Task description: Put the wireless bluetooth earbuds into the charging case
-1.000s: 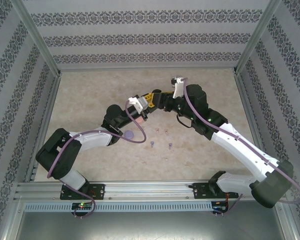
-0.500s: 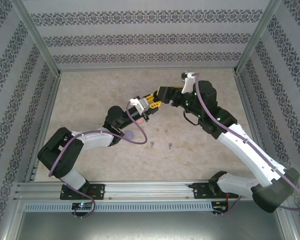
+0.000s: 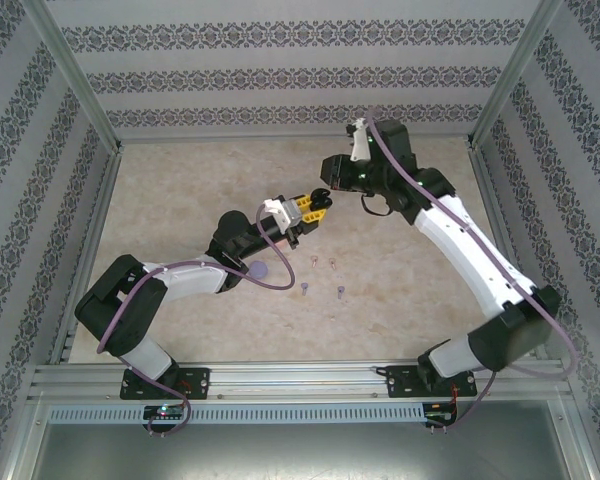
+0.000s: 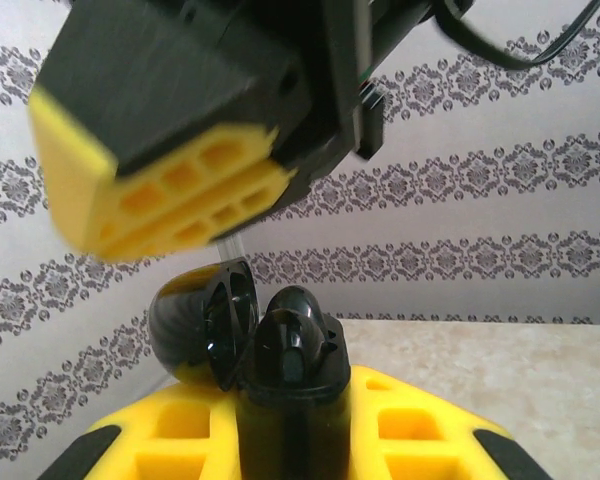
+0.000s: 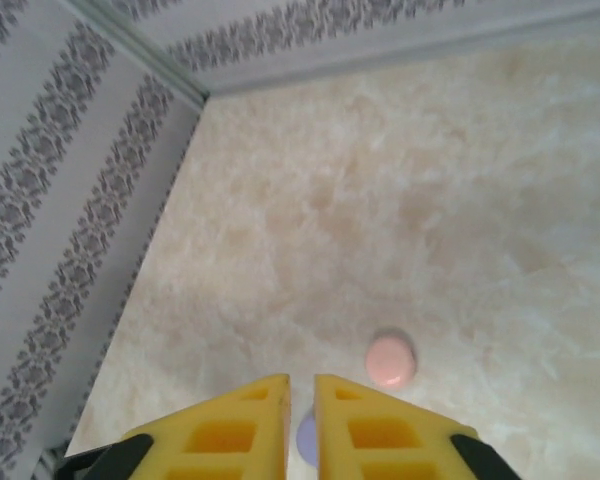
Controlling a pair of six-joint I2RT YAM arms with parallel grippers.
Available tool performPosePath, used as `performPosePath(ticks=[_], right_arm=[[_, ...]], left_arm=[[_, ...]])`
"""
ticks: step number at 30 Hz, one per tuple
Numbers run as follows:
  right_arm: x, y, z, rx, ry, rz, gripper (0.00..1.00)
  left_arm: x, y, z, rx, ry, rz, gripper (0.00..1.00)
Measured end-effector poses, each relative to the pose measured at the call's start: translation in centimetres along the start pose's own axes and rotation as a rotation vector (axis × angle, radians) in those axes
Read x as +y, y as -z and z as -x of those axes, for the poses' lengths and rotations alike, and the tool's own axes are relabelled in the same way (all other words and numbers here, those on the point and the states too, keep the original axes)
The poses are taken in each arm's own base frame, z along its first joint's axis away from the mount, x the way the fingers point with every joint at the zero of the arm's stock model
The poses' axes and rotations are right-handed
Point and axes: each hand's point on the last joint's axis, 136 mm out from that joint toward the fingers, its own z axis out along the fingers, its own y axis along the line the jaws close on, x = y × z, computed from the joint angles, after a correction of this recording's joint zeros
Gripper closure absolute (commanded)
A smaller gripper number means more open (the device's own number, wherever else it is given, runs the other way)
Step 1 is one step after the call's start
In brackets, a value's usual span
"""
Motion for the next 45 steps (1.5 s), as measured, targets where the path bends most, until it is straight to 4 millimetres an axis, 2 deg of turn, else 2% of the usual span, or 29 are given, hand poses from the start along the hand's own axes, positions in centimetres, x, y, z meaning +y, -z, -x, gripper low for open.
performPosePath(ticks=[3,7,10,11,16,17,18,19,22,25,27,31,34,37,40,43,45], right_arm=[[-0.6,-1.4,-1.6,0.087,-0.008,-0.008,0.90],[-0.8,-1.4,-2.9,0.132,0.001,-0.019,0.91],[-1.1,-0.2,-4.0,0.132,0.009,-0.021,0.91],[-1.1,0.5,-4.9,0.143,0.008,-0.021,0.91],[-2.0,3.0,-6.2,0.094,-0.017,-0.050,0.85],[-2.6,3.5,-6.1,0.076,-0.038,-0.067,0.84],[-3.5,4.0,-6.0,0.056,-0.061,-0.093,0.78],[-4.7,4.6,-5.7,0.025,-0.093,-0.126,0.73],[-9.0,6.5,-5.1,-0.083,-0.194,-0.232,0.65],[-12.7,7.6,-6.1,-0.136,-0.285,-0.327,0.50],[-14.1,7.5,-7.3,-0.128,-0.314,-0.367,0.39],[-16.2,6.8,-9.8,-0.085,-0.342,-0.424,0.30],[-17.2,6.7,-11.1,-0.068,-0.361,-0.453,0.24],[-17.6,6.6,-11.4,-0.064,-0.370,-0.464,0.14],[-17.7,6.7,-11.4,-0.068,-0.369,-0.475,0.02],[-18.3,6.9,-11.6,-0.065,-0.364,-0.508,0.02],[-18.7,7.1,-11.8,-0.064,-0.364,-0.533,0.02]], left_arm=[[-0.2,0.0,-0.3,0.012,0.006,-0.010,1.00],[-0.6,0.1,-1.1,0.037,0.020,-0.026,1.00],[-0.8,0.2,-1.5,0.054,0.028,-0.032,1.00],[-0.7,0.2,-1.6,0.058,0.030,-0.027,1.00],[-2.5,-0.2,-1.5,0.051,0.042,-0.086,1.00],[-2.4,-0.2,-1.7,0.057,0.054,-0.077,1.00],[-1.9,-0.4,-2.1,0.065,0.071,-0.057,1.00],[-1.4,-0.6,-2.4,0.075,0.092,-0.037,1.00],[-0.2,-1.9,-3.8,0.111,0.193,0.012,1.00],[0.8,-3.7,-6.4,0.180,0.348,0.048,1.00],[1.1,-4.9,-8.6,0.234,0.461,0.065,1.00],[1.3,-7.1,-13.8,0.349,0.695,0.108,1.00],[1.1,-8.5,-17.7,0.448,0.850,0.138,1.00],[0.7,-9.8,-21.0,0.546,0.981,0.164,1.00],[-0.2,-9.9,-22.9,0.621,1.071,0.191,1.00],[-1.2,-9.5,-24.4,0.696,1.139,0.222,0.99],[-1.5,-9.1,-25.1,0.742,1.170,0.242,0.91]])
